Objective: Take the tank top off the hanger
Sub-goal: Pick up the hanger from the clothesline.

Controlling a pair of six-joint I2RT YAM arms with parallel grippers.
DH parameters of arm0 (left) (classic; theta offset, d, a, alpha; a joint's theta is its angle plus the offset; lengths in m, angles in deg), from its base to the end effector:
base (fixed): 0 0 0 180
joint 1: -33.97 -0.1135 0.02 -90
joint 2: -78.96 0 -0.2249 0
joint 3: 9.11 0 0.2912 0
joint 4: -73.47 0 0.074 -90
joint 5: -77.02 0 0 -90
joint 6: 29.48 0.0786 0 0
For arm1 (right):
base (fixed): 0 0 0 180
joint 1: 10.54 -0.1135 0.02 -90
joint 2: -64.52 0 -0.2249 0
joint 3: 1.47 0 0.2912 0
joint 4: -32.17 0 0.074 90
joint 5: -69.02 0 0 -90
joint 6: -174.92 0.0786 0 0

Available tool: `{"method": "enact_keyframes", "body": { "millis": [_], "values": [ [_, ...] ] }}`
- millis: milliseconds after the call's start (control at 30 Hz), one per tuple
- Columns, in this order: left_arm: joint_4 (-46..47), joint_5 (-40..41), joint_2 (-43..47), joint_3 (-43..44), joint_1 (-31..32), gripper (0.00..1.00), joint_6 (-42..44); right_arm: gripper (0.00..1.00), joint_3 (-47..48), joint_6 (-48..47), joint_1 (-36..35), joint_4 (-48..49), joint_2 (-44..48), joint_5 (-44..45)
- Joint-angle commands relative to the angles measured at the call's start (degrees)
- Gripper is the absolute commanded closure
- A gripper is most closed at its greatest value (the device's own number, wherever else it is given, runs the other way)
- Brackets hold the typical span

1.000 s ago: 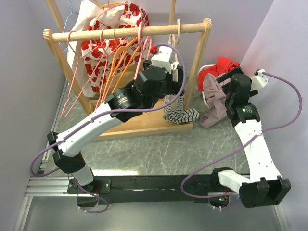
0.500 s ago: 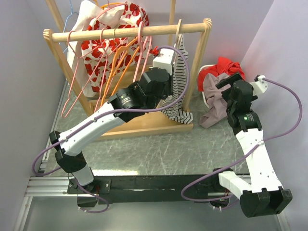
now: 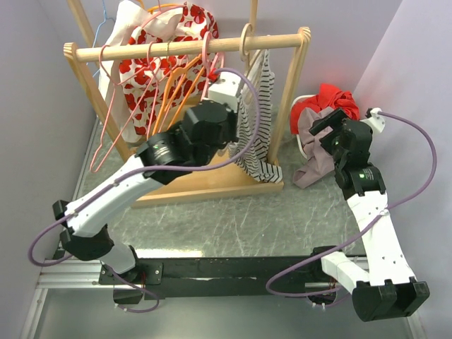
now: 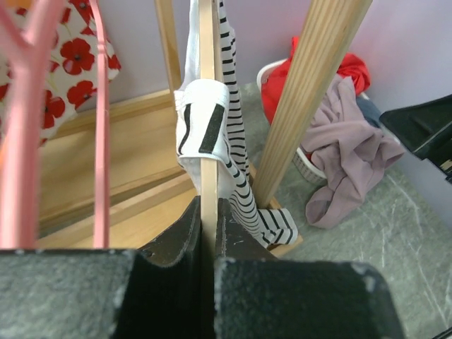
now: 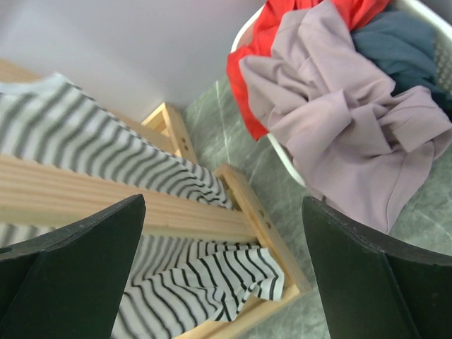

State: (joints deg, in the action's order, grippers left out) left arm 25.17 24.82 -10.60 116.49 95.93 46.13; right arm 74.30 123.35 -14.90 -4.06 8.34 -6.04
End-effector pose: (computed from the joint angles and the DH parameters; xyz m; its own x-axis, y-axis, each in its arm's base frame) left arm 0.2243 -0.3187 0.4808 -0.2000 -0.0421 -0.9789 0.3780 0.9184 -0.1168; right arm 0.3135 0.0036 0.3550 -0.1162 0.5934 -0.7964 0.3129 0.7829 0.5377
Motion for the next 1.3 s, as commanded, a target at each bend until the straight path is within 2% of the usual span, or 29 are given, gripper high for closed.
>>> {"method": "enact_keyframes", "body": {
  "millis": [0, 167, 333, 433, 567, 633, 667, 833, 933, 1100, 1233, 1267],
  "values": [
    [1.8, 0.0, 3.9, 4.6, 0.1, 0.99, 3.0, 0.0, 1.2, -1.9, -0.4, 0.1, 3.2, -2.8],
    [-0.9, -1.0, 4.6, 10.0, 0.1, 0.99, 4.3, 0.0, 1.9, -2.6, -0.4, -1.6, 4.0, -3.8],
    [-11.4, -5.8, 5.5, 14.2, 0.0, 0.99, 2.5, 0.0, 3.3, -3.9, -0.5, -4.0, 4.4, -5.2],
    [-14.5, -13.2, 10.1, 10.5, 0.1, 0.99, 0.1, 0.0, 3.9, -4.4, -0.6, -4.8, 5.6, -6.3],
    [-14.3, -22.7, 20.4, -0.3, 0.1, 0.99, -1.7, 0.0, 5.3, -5.8, -0.5, -5.6, 7.6, -11.8],
    [-13.6, -24.4, 24.0, -3.7, 0.1, 0.99, -3.1, 0.0, 6.2, -6.4, -0.6, -6.7, 8.1, -13.7],
    [-13.3, -28.4, 27.3, -6.1, 0.0, 0.99, -2.9, 0.0, 6.7, -6.9, -0.6, -7.0, 8.8, -14.8],
    [-18.4, -41.1, 31.0, -6.0, 0.1, 0.99, -2.6, 0.0, 6.9, -8.5, -0.7, -7.6, 11.2, -23.8],
    [-17.0, -46.4, 34.7, -9.2, 0.1, 0.99, -3.4, 0.0, 7.2, -9.8, -0.7, -8.8, 12.4, -27.2],
    [-17.5, -43.1, 35.5, -13.2, 0.1, 0.99, -4.9, 0.0, 8.9, -10.8, -0.8, -10.6, 14.9, -32.1],
    [-18.0, -31.9, 32.5, -16.8, 0.0, 0.99, -6.1, 0.0, 8.3, -10.0, -0.7, -11.8, 18.0, -32.6],
    [-17.6, -31.7, 32.0, -17.9, 0.1, 0.99, -5.9, 0.0, 8.3, -10.4, -0.8, -12.8, 18.2, -33.7]
  ]
}}
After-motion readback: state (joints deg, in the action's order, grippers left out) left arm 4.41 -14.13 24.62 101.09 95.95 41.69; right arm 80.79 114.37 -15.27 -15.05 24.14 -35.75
